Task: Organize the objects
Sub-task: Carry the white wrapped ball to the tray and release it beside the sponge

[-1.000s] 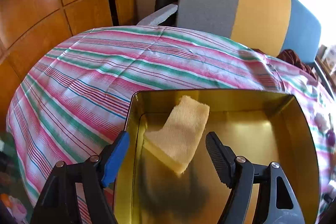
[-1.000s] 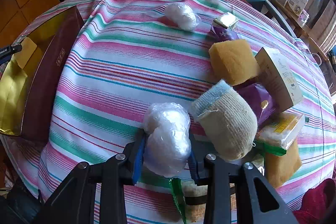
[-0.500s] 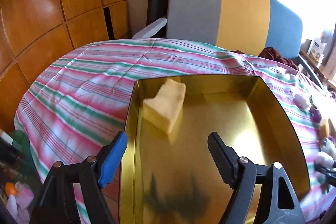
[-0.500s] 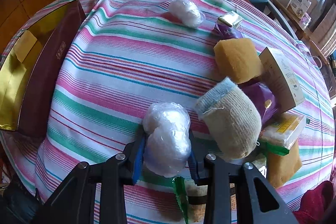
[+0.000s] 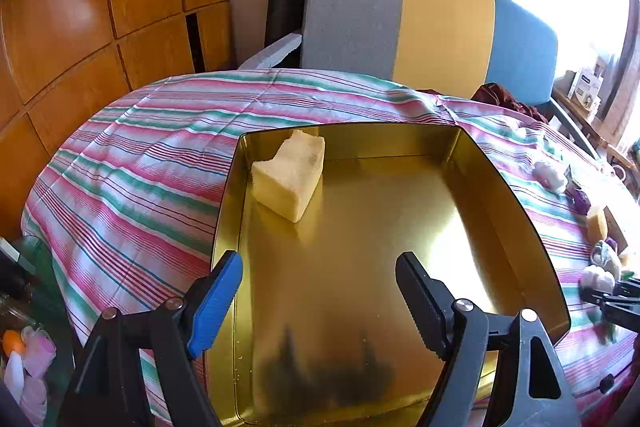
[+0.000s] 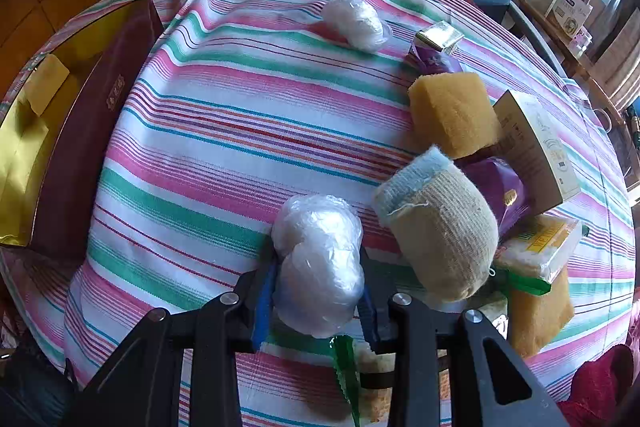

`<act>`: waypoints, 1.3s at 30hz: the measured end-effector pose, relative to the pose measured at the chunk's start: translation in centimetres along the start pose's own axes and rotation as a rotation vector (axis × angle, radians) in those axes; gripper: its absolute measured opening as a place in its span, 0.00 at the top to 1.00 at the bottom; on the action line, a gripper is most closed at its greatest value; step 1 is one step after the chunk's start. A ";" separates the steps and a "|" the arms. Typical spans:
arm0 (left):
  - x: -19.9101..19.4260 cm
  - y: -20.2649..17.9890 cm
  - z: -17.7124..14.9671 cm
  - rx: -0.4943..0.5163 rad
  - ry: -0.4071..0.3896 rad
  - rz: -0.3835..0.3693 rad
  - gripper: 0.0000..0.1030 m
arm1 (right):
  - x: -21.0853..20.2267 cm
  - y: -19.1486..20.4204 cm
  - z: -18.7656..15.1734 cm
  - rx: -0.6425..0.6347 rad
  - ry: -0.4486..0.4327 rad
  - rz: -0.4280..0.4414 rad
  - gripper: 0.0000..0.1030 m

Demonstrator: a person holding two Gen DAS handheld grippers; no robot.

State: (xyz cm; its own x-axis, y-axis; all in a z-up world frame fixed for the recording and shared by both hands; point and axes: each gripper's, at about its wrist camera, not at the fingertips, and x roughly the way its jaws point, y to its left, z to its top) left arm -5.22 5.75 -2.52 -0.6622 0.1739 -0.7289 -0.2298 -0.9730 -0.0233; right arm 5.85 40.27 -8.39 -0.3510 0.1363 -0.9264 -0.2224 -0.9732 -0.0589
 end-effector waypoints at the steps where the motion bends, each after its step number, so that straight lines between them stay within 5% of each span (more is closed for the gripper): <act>1: -0.1 0.0 0.0 0.001 0.000 -0.003 0.23 | 0.0 0.0 0.0 -0.001 0.000 -0.002 0.66; 10: -0.9 0.4 -0.1 -0.003 -0.013 -0.017 0.23 | -0.1 -0.6 0.1 0.025 0.008 0.013 0.66; 16: -1.1 1.6 0.0 -0.032 -0.013 -0.032 0.23 | -4.2 1.2 1.9 0.040 -0.088 0.119 0.66; 26: -1.6 5.7 -0.8 -0.126 -0.011 -0.014 0.23 | -8.0 12.4 4.9 -0.141 -0.151 0.302 0.66; 34: -2.0 10.4 -1.5 -0.221 -0.010 0.043 0.23 | -5.6 22.2 8.0 -0.251 -0.065 0.436 0.66; 39: -1.9 12.2 -2.0 -0.261 -0.004 0.055 0.23 | -2.0 26.9 10.4 -0.191 0.028 0.519 0.65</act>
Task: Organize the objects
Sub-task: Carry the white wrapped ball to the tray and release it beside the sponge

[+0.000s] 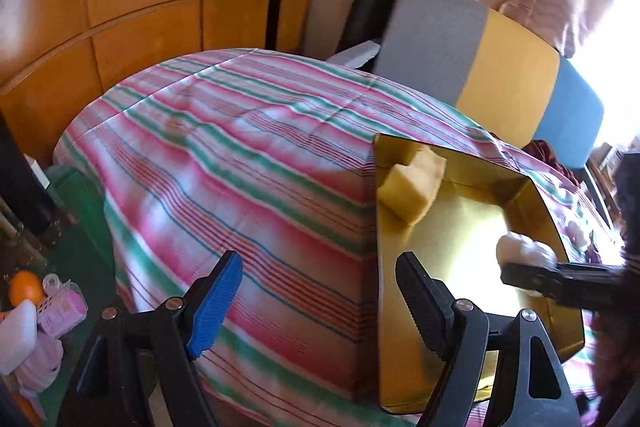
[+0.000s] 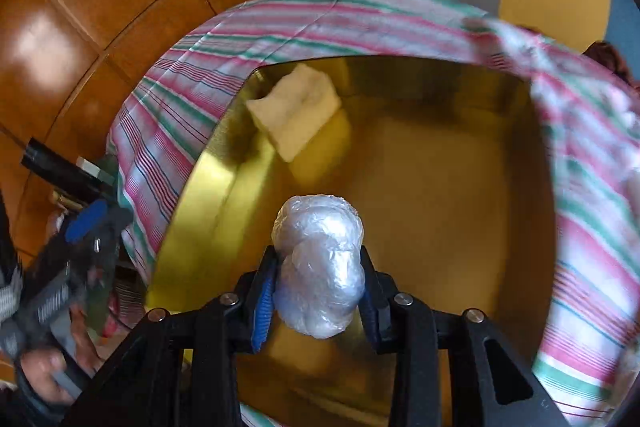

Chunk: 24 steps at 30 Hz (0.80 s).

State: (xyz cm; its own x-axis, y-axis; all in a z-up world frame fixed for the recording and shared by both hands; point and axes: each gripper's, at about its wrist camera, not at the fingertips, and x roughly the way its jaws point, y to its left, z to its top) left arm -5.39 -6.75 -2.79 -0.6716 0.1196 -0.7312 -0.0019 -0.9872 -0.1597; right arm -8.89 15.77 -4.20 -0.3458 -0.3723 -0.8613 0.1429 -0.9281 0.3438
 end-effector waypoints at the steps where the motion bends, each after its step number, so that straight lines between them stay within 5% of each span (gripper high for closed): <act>1: 0.1 0.3 -0.1 -0.006 0.004 0.003 0.23 | 0.6 0.1 0.5 0.027 0.003 0.030 0.64; 4: 0.4 1.0 -0.3 -0.023 0.013 0.007 0.23 | 2.4 0.2 1.8 0.110 -0.003 0.129 0.48; 6: 0.6 1.5 -0.5 -0.032 0.022 0.011 0.22 | 2.8 0.4 2.2 0.126 -0.011 0.123 0.28; 7: 0.7 1.8 -0.6 -0.037 0.026 0.014 0.22 | 2.8 0.4 2.2 0.129 -0.017 0.122 0.26; 24: -0.2 -0.3 -0.9 0.030 -0.007 0.011 0.22 | -1.5 0.9 -2.1 -0.008 -0.130 -0.049 0.26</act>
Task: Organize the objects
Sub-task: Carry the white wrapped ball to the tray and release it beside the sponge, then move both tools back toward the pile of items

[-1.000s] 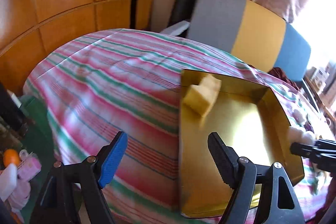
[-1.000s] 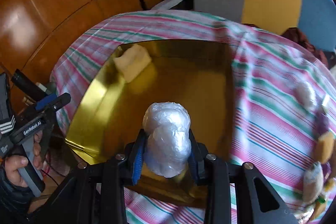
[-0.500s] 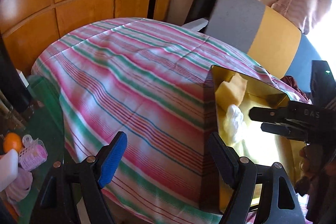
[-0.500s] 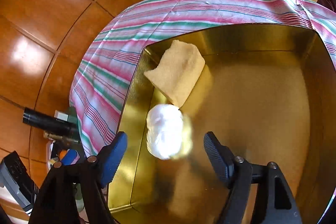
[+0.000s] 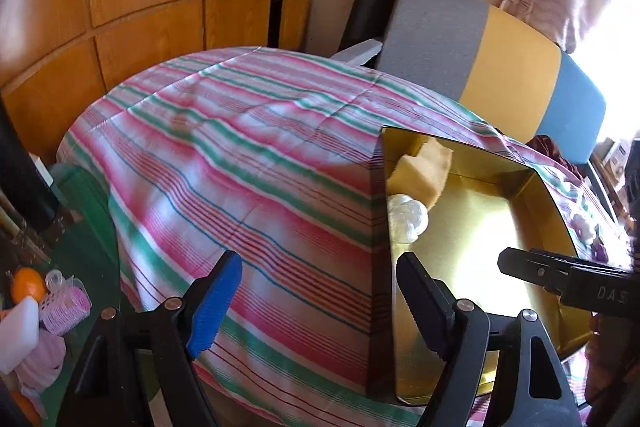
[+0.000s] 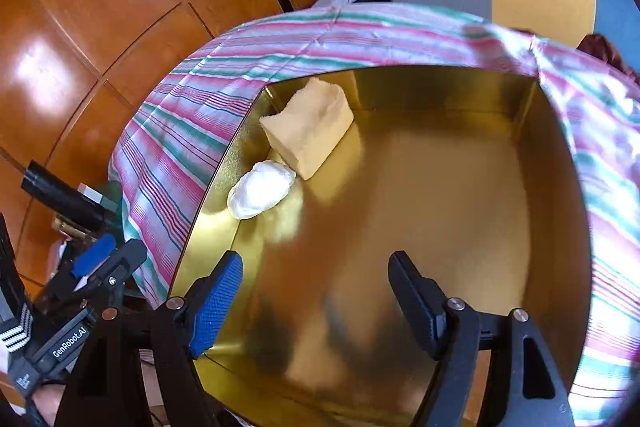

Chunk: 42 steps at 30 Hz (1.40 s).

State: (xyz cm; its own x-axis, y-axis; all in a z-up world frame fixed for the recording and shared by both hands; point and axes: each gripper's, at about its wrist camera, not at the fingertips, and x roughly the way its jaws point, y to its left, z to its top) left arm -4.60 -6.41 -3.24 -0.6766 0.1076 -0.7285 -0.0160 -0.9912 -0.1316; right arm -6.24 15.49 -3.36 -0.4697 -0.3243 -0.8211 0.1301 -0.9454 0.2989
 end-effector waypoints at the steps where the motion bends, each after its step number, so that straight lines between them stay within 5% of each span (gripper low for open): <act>1: -0.2 -0.2 0.0 0.007 -0.003 -0.002 0.22 | -0.3 0.0 -0.2 -0.006 -0.009 -0.010 0.26; 19: -1.1 -4.6 -0.6 0.127 -0.002 -0.040 0.22 | -6.0 -3.8 -3.4 0.021 -0.135 -0.155 0.25; 29: -1.1 -7.9 -1.3 0.219 0.013 -0.072 0.22 | -10.7 -11.4 -6.8 0.178 -0.186 -0.245 0.25; 42: -0.7 -14.0 -0.7 0.326 0.033 -0.191 0.22 | -21.5 -23.7 -14.2 0.454 -0.283 -0.491 0.25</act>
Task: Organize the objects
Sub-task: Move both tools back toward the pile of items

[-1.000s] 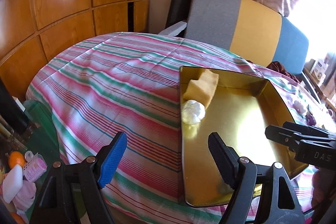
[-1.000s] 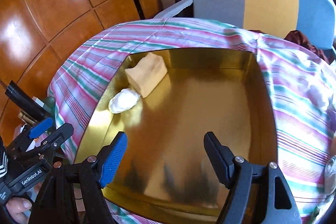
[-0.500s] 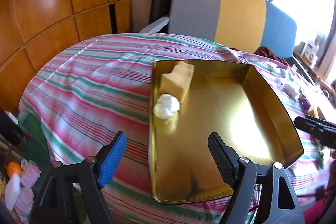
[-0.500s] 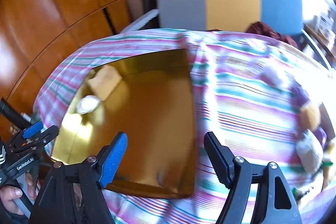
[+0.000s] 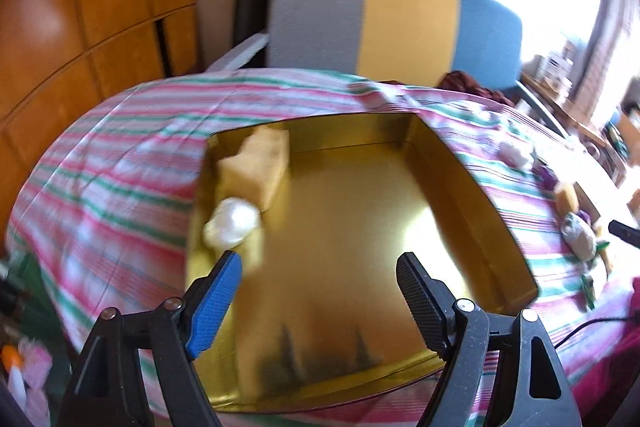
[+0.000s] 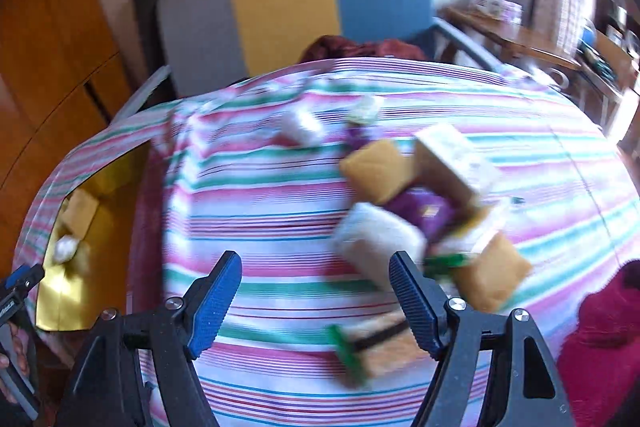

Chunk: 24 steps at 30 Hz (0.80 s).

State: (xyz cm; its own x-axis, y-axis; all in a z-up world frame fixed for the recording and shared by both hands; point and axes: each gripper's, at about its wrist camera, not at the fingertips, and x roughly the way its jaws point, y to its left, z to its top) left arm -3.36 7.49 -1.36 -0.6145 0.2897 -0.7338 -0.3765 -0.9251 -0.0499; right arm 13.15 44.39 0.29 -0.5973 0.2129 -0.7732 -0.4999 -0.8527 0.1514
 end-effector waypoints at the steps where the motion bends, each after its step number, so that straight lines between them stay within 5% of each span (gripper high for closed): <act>1: 0.0 -0.8 0.3 0.018 -0.005 -0.018 0.22 | -0.3 -1.3 0.0 0.034 -0.009 -0.012 0.25; 5: 0.2 -4.9 1.4 0.115 -0.024 -0.093 0.22 | -0.9 -6.0 -0.2 0.197 -0.057 -0.032 0.24; 10: 0.5 -11.4 2.2 0.274 -0.041 -0.229 0.22 | -1.3 -9.9 -1.1 0.420 -0.123 0.065 0.23; 19: 3.1 -23.4 1.0 0.517 0.034 -0.462 0.41 | -2.1 -11.8 -1.3 0.526 -0.191 0.156 0.22; 24: 3.5 -30.0 -0.4 0.676 0.055 -0.579 0.42 | -2.1 -12.8 -1.8 0.582 -0.204 0.170 0.22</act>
State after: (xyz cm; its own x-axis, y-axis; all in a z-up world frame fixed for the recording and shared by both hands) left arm 6.02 36.12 -2.70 -0.1730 0.6383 -0.7501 -0.9568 -0.2896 -0.0258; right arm 21.90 53.98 -1.10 -0.7770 0.2334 -0.5847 -0.6122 -0.4965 0.6154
